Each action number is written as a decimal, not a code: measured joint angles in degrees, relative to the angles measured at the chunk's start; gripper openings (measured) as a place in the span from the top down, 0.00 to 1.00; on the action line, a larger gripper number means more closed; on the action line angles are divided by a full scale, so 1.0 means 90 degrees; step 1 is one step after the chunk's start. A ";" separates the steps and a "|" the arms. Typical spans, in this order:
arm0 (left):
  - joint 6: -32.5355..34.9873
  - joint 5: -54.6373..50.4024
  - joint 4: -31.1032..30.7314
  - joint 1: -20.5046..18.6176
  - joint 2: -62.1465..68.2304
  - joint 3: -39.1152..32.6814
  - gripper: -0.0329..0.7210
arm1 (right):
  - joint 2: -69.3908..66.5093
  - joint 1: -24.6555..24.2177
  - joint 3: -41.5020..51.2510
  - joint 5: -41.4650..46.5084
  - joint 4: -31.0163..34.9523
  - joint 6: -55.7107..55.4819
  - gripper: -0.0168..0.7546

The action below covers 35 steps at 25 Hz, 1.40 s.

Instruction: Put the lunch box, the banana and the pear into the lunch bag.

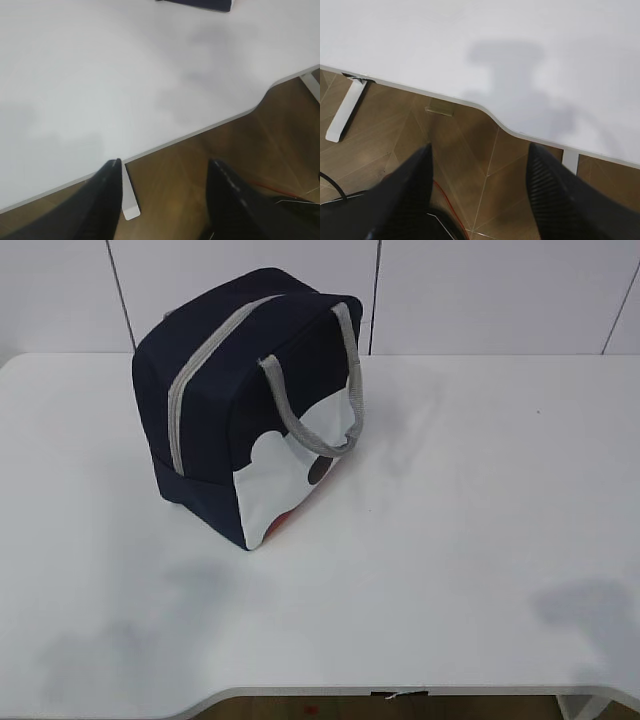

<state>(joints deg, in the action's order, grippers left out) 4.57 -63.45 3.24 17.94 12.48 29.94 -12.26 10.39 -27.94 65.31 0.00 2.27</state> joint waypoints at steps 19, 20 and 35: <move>0.0000 -0.0035 -0.0012 -0.1769 -0.1321 -0.0006 0.53 | 0.1464 -0.0886 0.0000 0.0012 0.0000 -0.0011 0.36; 0.0000 -0.0035 -0.0012 -0.1769 -0.1321 -0.0006 0.53 | 0.1464 -0.0886 0.0000 0.0012 0.0000 -0.0011 0.36; 0.0000 -0.0035 -0.0012 -0.1769 -0.1321 -0.0006 0.55 | 0.1464 -0.0886 0.0000 0.0012 0.0000 -0.0011 0.36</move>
<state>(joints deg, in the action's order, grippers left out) 4.57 -63.77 3.13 2.02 0.60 29.89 0.91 2.42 -27.94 65.42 0.00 2.17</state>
